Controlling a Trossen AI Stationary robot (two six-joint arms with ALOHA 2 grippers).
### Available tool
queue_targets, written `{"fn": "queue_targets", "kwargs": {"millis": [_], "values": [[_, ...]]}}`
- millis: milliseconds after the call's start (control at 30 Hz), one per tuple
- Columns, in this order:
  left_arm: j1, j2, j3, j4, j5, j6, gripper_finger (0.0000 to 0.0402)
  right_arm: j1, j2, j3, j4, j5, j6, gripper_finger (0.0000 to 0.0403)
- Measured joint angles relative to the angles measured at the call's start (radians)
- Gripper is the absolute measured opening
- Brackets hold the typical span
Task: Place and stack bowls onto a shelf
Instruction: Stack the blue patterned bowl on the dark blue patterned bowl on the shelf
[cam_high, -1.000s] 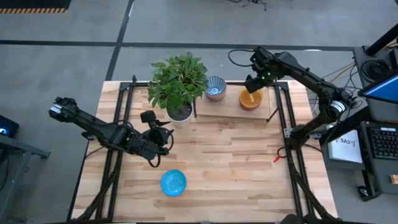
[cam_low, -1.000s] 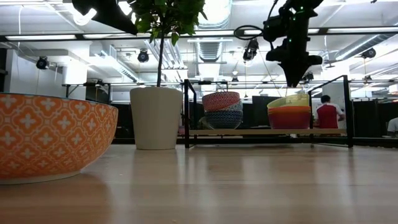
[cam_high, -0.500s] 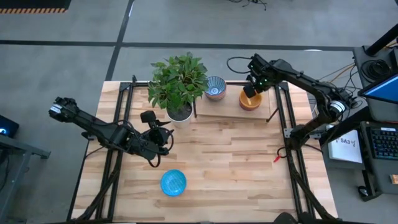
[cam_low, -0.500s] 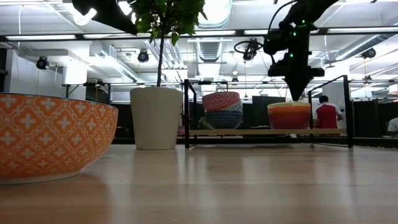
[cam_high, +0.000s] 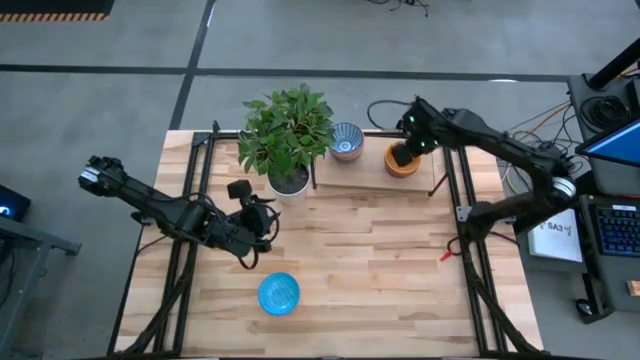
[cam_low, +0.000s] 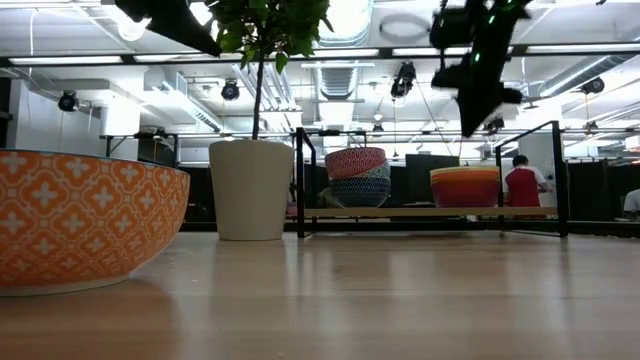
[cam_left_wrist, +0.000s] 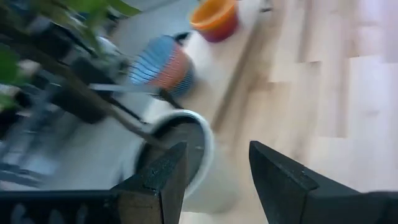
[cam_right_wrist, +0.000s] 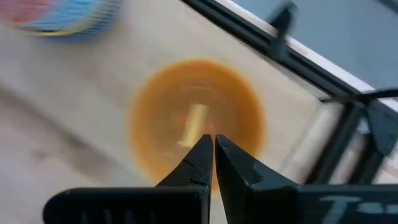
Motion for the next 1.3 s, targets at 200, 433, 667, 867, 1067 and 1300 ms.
{"fn": "queue_targets", "kwargs": {"millis": [200,433,667,867,1067,1300], "values": [[0.000,0.007,-0.006,-0.001,0.308,-0.106,0.0155,0.246,-0.192,-0.110,0.125,-0.001,0.075,0.0009],[0.000,0.092,-0.006,0.052,0.676,-0.199,0.0155,0.599,-0.364,-0.303,0.395,0.010,0.187,0.0009],[0.000,0.221,-0.005,0.054,0.866,-0.316,0.0155,0.893,-0.405,-0.416,0.530,0.158,0.266,0.0009],[0.000,0.334,-0.005,0.042,0.882,-0.367,0.0155,1.047,-0.364,-0.441,0.533,0.268,0.342,0.0009],[0.000,0.413,-0.005,0.050,0.919,-0.394,0.0154,1.121,-0.301,-0.441,0.548,0.297,0.368,0.0009],[0.000,0.468,-0.004,0.056,0.986,-0.413,0.0104,1.165,-0.223,-0.441,0.570,0.298,0.373,0.0009]]}}
